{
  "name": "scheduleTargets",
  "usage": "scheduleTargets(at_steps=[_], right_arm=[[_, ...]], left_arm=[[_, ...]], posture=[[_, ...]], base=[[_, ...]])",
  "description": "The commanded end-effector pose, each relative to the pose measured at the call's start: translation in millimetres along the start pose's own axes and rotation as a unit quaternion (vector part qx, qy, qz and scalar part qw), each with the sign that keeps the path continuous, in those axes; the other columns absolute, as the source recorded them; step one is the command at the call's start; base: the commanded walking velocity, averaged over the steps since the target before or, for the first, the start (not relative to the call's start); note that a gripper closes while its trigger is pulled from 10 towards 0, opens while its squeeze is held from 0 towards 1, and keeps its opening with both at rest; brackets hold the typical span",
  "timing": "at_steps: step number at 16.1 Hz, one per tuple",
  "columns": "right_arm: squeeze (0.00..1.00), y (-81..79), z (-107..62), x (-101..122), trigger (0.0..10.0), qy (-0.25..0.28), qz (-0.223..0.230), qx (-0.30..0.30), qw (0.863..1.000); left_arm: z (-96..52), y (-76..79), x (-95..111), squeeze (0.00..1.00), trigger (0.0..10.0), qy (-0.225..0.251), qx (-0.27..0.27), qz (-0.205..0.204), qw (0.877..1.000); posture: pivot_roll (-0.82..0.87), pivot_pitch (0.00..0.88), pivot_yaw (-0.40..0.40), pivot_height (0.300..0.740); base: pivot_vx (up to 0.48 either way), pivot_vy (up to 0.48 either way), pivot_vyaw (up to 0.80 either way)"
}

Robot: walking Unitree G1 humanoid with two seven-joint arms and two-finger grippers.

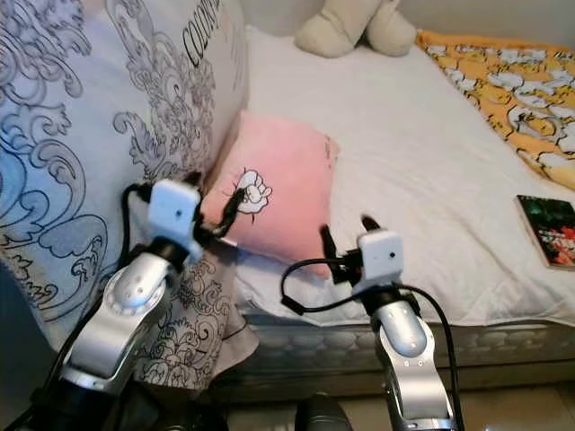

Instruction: Clean up the room

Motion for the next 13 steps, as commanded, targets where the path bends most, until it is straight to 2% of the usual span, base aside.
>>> scheduleTargets(at_steps=[1,2,3,4,5,6,9,13], right_arm=[[0.0,11.0,-0.7,-9.2,10.0,-0.023,0.011,-0.025,0.999],[0.0,26.4,2.7,-9.0,10.0,-0.028,0.035,-0.079,0.996],[0.0,31.1,4.2,-5.5,10.0,-0.023,0.036,-0.099,0.994],[0.0,33.8,5.3,-3.0,10.0,-0.023,0.025,-0.114,0.993],[0.0,32.7,6.6,-2.1,10.0,-0.025,0.018,-0.115,0.993],[1.0,28.6,10.3,0.5,10.0,-0.024,0.026,-0.114,0.993],[1.0,25.8,16.9,8.2,10.0,-0.002,0.049,-0.11,0.993],[1.0,32.8,15.3,5.0,10.0,-0.006,0.048,-0.129,0.99]], left_arm=[[-4.0,-14.4,-3.9,0.0,10.0,0.0,0.025,0.011,1.0],[-16.0,-33.2,-10.3,0.0,10.0,-0.002,0.069,0.002,0.998],[-26.5,-50.2,-17.2,1.0,10.0,-0.012,0.117,-0.026,0.993],[-36.5,-64.5,-27.7,1.0,10.0,-0.032,0.161,-0.051,0.985],[-41.1,-70.4,-32.6,1.0,10.0,-0.041,0.183,-0.066,0.98],[-45.9,-77.4,-39.0,1.0,10.0,-0.047,0.207,-0.081,0.974],[-45.0,-82.7,-39.8,1.0,10.0,-0.042,0.216,-0.074,0.973],[-54.8,-81.1,-46.3,1.0,10.0,-0.062,0.216,-0.083,0.971]], posture=[[-0.04,0.0,-0.016,0.703],[-0.04,0.0,-0.009,0.703],[-0.05,0.0,-0.004,0.703],[-0.04,0.0,-0.002,0.703],[-0.04,0.0,-0.004,0.703],[-0.04,0.0,-0.006,0.703],[-0.03,0.0,-0.013,0.703],[-0.03,0.0,-0.011,0.703]], base=[[0.0,0.0,0.0],[0.0,0.0,0.0],[0.0,0.0,0.0],[0.0,0.0,0.0],[0.0,0.0,0.0],[0.0,0.0,0.0],[0.0,0.0,0.0],[0.0,0.0,0.0]])
Point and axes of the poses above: a point about 5 cm out from each wrist's last joint towards the gripper, its own z axis pointing out of the wrist towards the gripper, its own x axis along the axis of the wrist's last joint, y = z × x, the point moved 5 cm from there along z, pointing out of the wrist towards the gripper, and after that the axes turned 12 degrees about -z, right-handed, at the moved point
